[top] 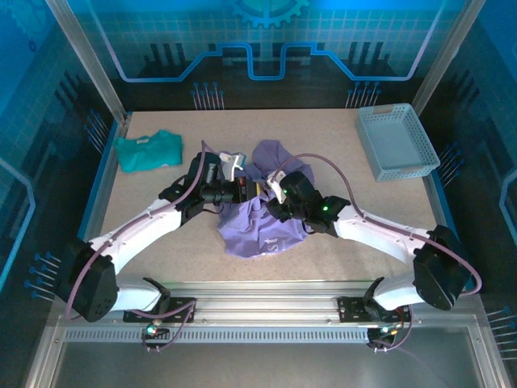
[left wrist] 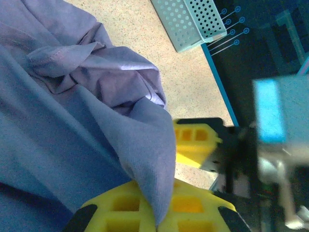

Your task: Fold the inside-out t-shirt

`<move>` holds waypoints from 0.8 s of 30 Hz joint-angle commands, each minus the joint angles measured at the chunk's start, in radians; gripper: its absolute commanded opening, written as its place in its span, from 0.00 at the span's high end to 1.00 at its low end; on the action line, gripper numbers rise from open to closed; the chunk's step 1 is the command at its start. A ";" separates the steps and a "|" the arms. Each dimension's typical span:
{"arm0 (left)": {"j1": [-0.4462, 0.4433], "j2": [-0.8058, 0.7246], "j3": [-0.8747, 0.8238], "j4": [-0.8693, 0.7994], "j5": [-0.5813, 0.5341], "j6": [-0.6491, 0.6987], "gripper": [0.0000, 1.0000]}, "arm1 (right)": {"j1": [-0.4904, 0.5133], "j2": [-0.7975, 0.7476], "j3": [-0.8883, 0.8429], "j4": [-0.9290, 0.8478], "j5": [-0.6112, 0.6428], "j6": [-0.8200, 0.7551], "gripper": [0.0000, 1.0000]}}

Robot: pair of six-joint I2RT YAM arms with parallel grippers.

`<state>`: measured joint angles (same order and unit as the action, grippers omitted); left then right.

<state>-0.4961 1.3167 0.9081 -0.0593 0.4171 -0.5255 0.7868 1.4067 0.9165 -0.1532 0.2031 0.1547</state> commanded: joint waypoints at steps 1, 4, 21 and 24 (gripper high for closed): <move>0.008 -0.038 0.035 -0.013 0.028 -0.008 1.00 | -0.026 0.047 -0.007 0.133 -0.052 0.063 0.62; 0.008 -0.042 0.031 -0.014 0.028 -0.010 1.00 | -0.027 0.095 0.001 0.161 -0.026 0.077 0.60; 0.079 -0.034 0.013 -0.041 -0.230 0.051 1.00 | -0.176 -0.050 -0.053 0.066 -0.462 -0.031 0.96; 0.080 0.003 0.028 -0.044 -0.303 0.093 1.00 | -0.201 -0.067 -0.042 0.061 -0.577 -0.034 0.99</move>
<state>-0.4374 1.2942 0.9081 -0.0898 0.2527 -0.4931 0.6155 1.3609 0.8707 -0.0307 -0.1864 0.1486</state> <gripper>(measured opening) 0.058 0.058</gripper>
